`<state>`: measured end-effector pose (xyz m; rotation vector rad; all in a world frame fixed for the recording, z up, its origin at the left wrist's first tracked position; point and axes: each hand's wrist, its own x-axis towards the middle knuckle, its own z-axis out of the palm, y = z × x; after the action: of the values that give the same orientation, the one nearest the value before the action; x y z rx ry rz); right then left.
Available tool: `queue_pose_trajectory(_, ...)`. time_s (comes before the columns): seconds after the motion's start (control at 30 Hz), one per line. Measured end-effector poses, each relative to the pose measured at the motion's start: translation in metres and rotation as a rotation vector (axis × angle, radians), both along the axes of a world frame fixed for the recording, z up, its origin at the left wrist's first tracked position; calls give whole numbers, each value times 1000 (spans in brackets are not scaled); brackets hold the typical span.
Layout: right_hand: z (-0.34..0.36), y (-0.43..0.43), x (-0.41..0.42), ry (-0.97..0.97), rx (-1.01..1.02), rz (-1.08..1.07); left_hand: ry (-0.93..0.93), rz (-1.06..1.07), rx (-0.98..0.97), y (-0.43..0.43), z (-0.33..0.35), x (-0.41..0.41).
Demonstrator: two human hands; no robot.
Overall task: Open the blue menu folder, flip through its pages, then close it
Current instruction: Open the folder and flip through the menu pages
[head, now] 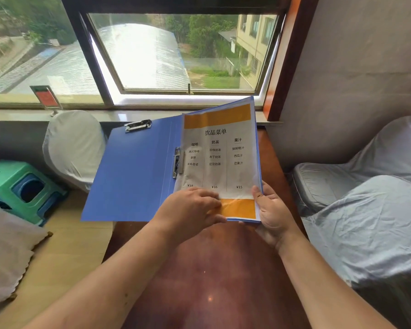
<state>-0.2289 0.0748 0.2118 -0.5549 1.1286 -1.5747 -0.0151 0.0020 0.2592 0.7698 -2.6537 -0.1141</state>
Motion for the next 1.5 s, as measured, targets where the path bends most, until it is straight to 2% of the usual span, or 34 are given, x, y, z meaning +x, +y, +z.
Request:
queue_pose_trajectory(0.3,-1,1,-7,-6,2,7,5,-72,-61,-2,-3,2)
queue_pose_trajectory(0.5,-1,0,-11,-2,-3,5,-57,-85,-62,-4,-1,-1)
queue_pose_trajectory(0.67,-1,-3,-11,-13,-4,4,-140,-85,-164,-1,-2,-6)
queue_pose_trajectory(0.9,-3,-9,-17,-41,3,-8,-71,-35,-214,-1,-14,-4)
queue_pose_trajectory(1.27,-4,-7,-15,-33,5,14,-153,-92,-188,-13,-11,3)
queue_pose_trajectory(1.5,-1,-10,-10,-73,-4,9,-117,-15,-187,-3,-11,-11)
